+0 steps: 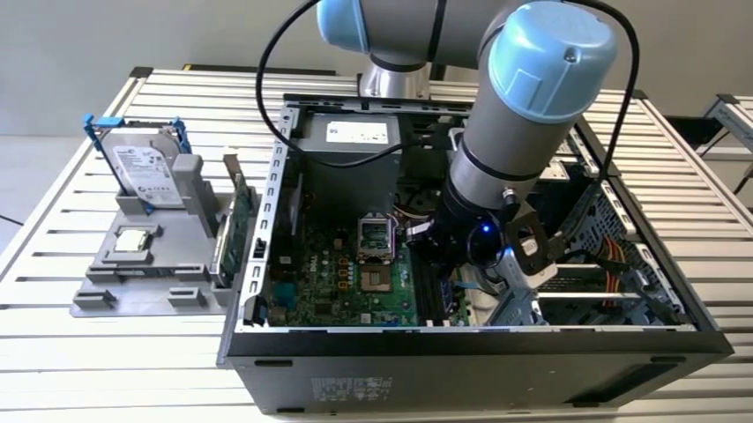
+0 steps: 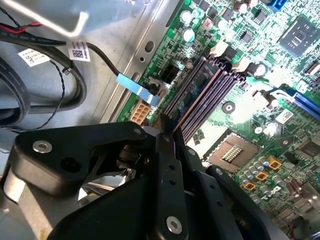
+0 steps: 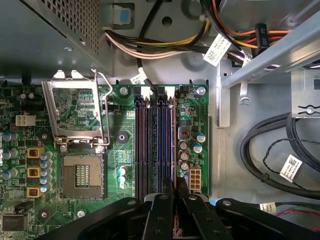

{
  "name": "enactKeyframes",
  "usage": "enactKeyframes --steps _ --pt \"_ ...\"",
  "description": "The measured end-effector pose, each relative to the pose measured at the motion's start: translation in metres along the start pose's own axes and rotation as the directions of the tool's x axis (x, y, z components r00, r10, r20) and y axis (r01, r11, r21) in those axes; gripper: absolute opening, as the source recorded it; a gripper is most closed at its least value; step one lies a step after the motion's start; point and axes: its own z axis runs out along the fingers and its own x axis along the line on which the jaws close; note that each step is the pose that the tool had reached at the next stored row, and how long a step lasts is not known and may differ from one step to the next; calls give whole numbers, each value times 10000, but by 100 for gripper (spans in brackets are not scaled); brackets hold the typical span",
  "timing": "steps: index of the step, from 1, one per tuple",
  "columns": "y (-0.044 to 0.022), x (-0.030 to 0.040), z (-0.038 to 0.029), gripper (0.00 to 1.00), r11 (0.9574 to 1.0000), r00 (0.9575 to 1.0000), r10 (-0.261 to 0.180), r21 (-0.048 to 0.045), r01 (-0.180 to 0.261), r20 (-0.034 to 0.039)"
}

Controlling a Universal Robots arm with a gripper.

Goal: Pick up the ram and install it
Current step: 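Insert the ram into the slot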

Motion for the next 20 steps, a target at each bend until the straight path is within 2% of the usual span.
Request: enactKeyframes --steps 10,20 --pt "-1 1 16 0 10000 10000 -25 -4 25 0" --pt "2 0 2 0 10000 10000 -48 -18 48 -1"
